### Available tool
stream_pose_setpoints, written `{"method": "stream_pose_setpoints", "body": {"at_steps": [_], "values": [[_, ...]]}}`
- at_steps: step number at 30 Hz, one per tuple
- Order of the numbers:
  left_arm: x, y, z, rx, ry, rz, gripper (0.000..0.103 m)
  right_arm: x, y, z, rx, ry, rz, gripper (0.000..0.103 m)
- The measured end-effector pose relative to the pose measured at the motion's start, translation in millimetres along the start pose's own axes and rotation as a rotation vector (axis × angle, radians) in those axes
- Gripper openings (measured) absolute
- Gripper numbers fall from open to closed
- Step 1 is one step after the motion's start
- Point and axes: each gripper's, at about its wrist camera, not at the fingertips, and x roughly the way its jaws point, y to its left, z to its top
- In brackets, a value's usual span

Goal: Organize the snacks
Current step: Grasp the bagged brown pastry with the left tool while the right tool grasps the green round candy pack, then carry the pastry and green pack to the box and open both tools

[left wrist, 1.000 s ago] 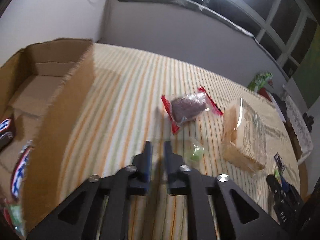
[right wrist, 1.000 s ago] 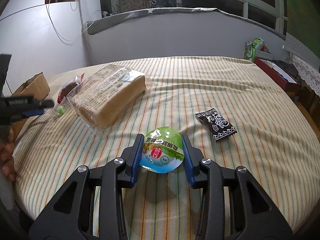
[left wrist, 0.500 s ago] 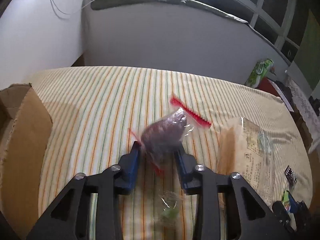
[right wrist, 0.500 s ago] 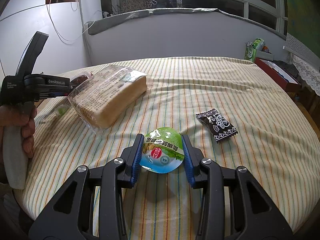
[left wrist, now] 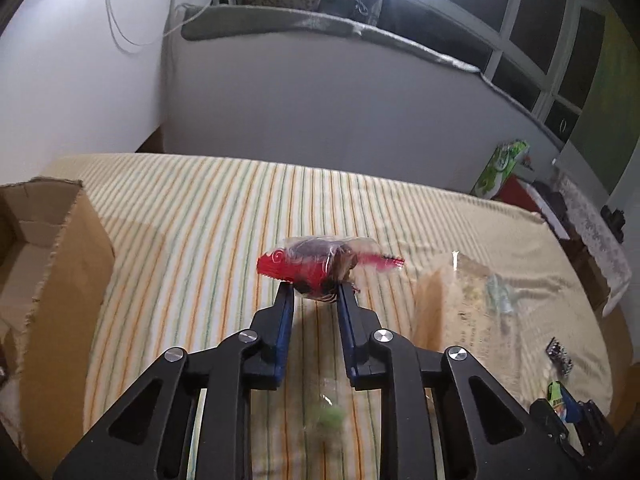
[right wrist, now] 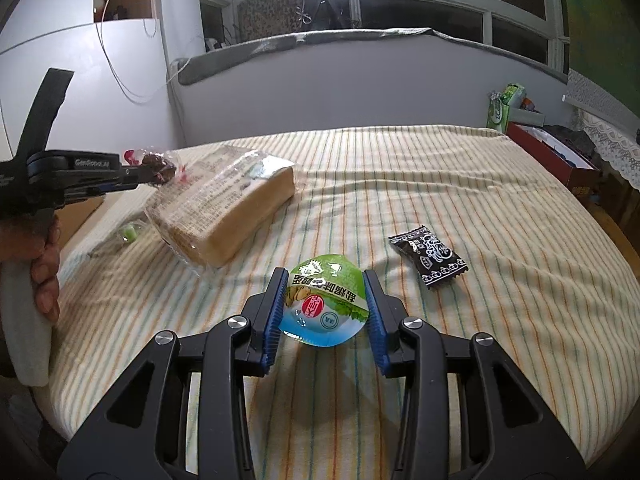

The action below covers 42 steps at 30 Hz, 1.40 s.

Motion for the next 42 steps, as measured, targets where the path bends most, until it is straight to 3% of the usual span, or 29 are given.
{"method": "stream_pose_setpoints", "body": {"at_steps": [11,13,15,17,20,24,26,28,29,35,42], "values": [[-23.6,-0.9,-17.2,0.003,-0.013,-0.032,0.014,-25.9,17.4,-0.4,-0.025,-0.029,0.001,0.038],[-21.0,0.0,-16.8,0.026,-0.006,0.002,0.015,-26.0,16.2,-1.9,-0.021,-0.025,0.004,0.038],[-12.8,-2.3,-14.9,0.035,0.025,0.038,0.028,-25.6,13.8,-3.7,-0.017,-0.023,0.007,0.038],[-10.1,-1.4,-13.5,0.013,0.033,0.042,0.073,-24.4,11.1,-5.1,-0.013,-0.021,0.006,0.038],[-10.8,-5.6,-9.0,-0.005,-0.001,0.068,0.080,-20.5,5.5,-8.2,0.007,-0.017,0.006,0.038],[13.7,-19.0,-1.9,0.049,0.038,0.119,0.080,-19.6,1.6,-11.3,0.018,-0.016,0.010,0.038],[21.8,-18.1,-0.9,0.053,0.071,0.104,0.067,-19.4,0.8,-11.8,0.022,-0.015,0.012,0.038],[19.5,-15.8,-2.8,0.053,0.057,0.093,0.061,-19.3,0.3,-11.8,0.022,-0.018,0.013,0.038],[18.0,-15.3,-3.3,0.053,0.053,0.094,0.048,-19.2,0.3,-12.0,0.023,-0.019,0.015,0.038],[9.7,-5.9,-5.6,0.025,0.034,0.063,0.047,-25.0,1.1,-9.7,0.027,-0.041,0.009,0.038],[-41.7,-5.8,-4.9,0.025,-0.090,0.036,0.047,-42.2,11.8,4.0,0.001,-0.087,0.004,0.038]]}}
